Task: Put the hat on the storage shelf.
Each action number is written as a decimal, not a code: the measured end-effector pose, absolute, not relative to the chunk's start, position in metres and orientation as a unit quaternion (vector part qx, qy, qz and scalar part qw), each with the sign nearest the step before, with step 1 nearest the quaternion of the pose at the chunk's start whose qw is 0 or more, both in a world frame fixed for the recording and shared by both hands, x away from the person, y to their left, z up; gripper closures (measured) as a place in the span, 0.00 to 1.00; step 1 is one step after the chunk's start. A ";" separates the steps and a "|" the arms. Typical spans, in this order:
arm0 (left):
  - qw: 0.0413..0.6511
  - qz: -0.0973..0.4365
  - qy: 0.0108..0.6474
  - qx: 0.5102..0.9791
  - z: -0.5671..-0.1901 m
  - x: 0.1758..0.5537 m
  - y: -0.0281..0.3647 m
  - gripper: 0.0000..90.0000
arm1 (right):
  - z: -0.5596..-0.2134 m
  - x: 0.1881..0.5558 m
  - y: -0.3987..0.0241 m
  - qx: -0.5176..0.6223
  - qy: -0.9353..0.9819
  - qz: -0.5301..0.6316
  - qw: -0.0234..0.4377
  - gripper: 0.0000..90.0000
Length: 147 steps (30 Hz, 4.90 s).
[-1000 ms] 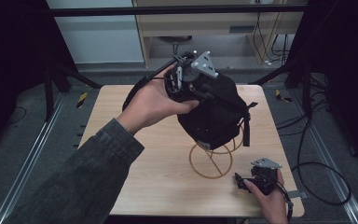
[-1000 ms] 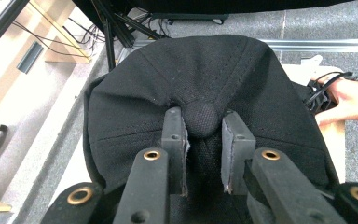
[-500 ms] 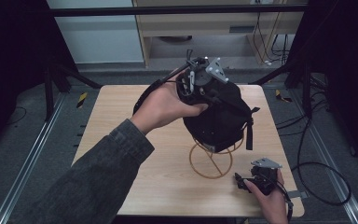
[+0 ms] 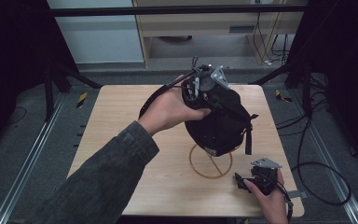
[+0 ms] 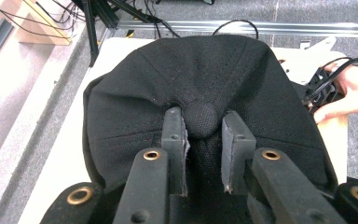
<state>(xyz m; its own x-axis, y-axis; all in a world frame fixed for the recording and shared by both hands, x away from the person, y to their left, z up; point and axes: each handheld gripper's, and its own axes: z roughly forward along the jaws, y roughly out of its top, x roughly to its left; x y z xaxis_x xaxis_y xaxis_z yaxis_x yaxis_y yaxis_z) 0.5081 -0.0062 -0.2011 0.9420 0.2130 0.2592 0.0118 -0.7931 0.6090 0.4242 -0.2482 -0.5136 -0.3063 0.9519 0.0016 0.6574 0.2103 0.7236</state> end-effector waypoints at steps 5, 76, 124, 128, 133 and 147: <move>0.312 0.152 0.065 0.935 -0.212 0.509 -0.009 0.82 | -0.514 0.424 -0.248 0.543 0.742 0.319 0.231 0.01; 0.320 0.137 0.076 0.934 -0.241 0.508 0.008 0.70 | -0.514 0.425 -0.248 0.542 0.742 0.318 0.232 0.01; 0.391 0.147 0.151 0.896 -0.249 0.480 0.103 0.06 | -0.513 0.425 -0.248 0.542 0.743 0.318 0.233 0.01; 0.388 0.147 0.154 0.897 -0.253 0.480 0.110 0.05 | -0.513 0.425 -0.248 0.542 0.743 0.317 0.233 0.01; 0.390 0.145 0.161 0.895 -0.262 0.476 0.125 0.05 | -0.513 0.424 -0.248 0.542 0.742 0.319 0.232 0.01; 0.376 0.167 0.173 0.895 -0.300 0.465 0.161 0.05 | -0.513 0.424 -0.248 0.543 0.742 0.318 0.232 0.01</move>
